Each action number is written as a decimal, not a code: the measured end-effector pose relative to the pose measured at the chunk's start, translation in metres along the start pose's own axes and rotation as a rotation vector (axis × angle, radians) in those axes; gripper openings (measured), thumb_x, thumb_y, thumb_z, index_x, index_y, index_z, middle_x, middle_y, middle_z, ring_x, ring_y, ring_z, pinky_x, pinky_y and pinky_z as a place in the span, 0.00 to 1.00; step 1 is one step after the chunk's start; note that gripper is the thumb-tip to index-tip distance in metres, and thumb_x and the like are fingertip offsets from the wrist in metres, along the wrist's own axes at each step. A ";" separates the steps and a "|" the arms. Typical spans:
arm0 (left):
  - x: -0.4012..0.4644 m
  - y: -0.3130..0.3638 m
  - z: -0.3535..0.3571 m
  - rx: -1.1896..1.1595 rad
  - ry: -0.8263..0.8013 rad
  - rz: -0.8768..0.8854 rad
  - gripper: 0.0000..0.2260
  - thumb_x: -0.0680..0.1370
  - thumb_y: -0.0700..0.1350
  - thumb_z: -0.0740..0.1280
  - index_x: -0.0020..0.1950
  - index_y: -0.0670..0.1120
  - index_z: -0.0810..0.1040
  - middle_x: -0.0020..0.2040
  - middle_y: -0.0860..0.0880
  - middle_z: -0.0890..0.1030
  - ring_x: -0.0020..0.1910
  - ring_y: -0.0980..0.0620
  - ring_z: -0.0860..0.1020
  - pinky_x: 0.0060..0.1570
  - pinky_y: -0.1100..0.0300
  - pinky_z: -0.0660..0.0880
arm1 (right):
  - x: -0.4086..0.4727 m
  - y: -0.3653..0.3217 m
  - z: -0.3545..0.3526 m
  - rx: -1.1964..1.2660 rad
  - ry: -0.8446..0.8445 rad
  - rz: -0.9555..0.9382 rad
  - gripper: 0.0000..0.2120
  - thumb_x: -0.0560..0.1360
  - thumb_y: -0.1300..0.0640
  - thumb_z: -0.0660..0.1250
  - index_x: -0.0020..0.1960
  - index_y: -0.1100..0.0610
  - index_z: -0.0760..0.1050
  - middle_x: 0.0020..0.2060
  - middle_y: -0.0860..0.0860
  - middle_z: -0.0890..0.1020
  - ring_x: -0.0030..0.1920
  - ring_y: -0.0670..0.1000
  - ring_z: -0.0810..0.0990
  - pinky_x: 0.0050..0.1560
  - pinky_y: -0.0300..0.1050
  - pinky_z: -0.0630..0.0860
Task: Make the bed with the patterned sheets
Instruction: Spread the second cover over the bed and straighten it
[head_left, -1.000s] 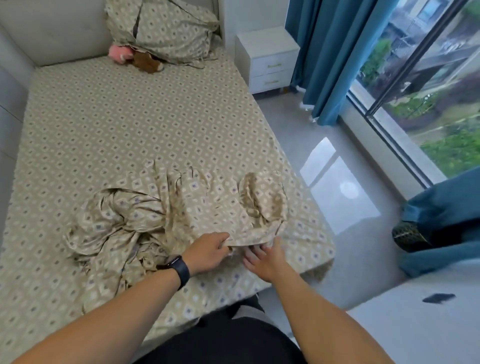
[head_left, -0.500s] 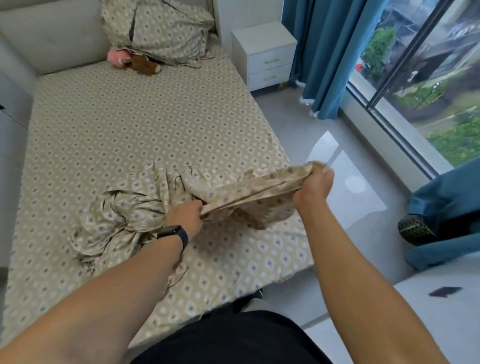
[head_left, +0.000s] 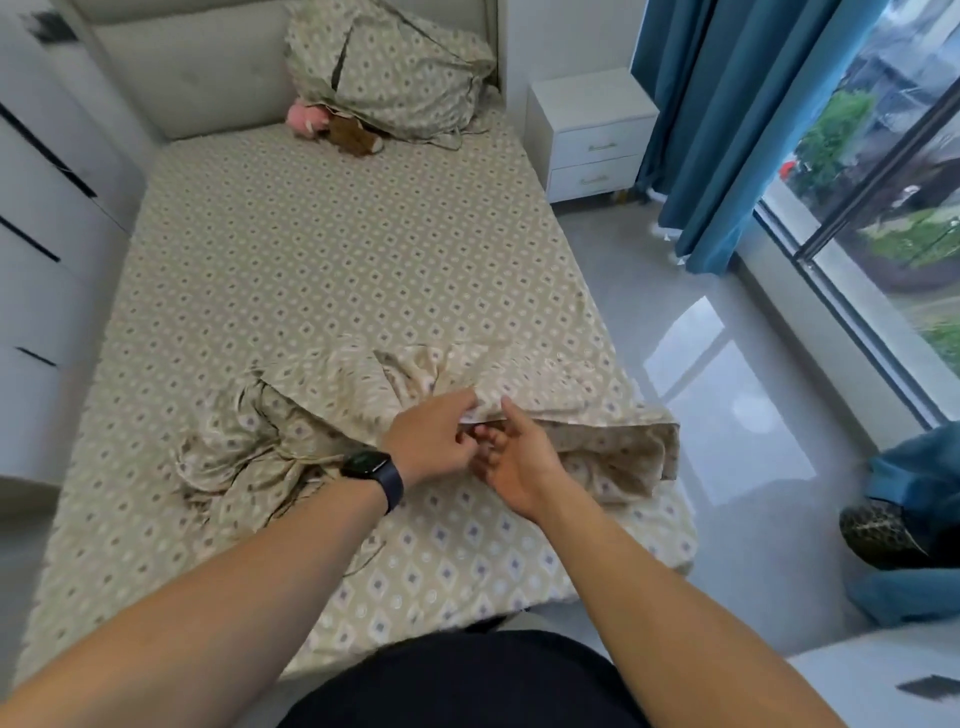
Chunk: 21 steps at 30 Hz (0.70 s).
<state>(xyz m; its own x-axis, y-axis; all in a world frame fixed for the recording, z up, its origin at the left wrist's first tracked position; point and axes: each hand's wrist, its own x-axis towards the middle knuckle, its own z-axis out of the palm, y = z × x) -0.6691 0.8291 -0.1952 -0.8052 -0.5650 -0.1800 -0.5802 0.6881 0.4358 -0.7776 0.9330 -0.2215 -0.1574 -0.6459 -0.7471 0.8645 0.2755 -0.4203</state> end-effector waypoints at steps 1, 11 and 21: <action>-0.005 -0.009 0.003 0.055 -0.011 0.027 0.11 0.74 0.45 0.64 0.56 0.51 0.72 0.51 0.51 0.78 0.48 0.46 0.77 0.38 0.54 0.70 | 0.002 -0.002 0.005 -0.032 0.043 -0.025 0.16 0.83 0.48 0.63 0.46 0.61 0.76 0.31 0.53 0.77 0.31 0.50 0.73 0.37 0.45 0.70; -0.003 -0.082 -0.036 0.260 0.238 -0.283 0.07 0.77 0.41 0.65 0.52 0.52 0.75 0.45 0.51 0.74 0.51 0.43 0.77 0.46 0.51 0.68 | -0.019 -0.070 0.062 0.051 0.227 -0.491 0.13 0.81 0.60 0.58 0.38 0.54 0.66 0.24 0.47 0.67 0.24 0.45 0.64 0.32 0.43 0.64; -0.032 -0.126 -0.095 -0.222 0.309 -0.338 0.06 0.74 0.38 0.61 0.38 0.41 0.68 0.32 0.41 0.71 0.31 0.43 0.67 0.32 0.53 0.57 | 0.010 -0.010 0.098 -0.152 0.085 -0.164 0.26 0.78 0.30 0.59 0.58 0.52 0.73 0.48 0.50 0.79 0.41 0.50 0.76 0.44 0.48 0.74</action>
<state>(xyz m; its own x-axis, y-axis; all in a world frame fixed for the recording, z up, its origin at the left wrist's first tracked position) -0.5582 0.7168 -0.1604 -0.4833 -0.8710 -0.0885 -0.7352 0.3490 0.5811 -0.7416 0.8540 -0.1748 -0.3345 -0.6306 -0.7003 0.7435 0.2801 -0.6073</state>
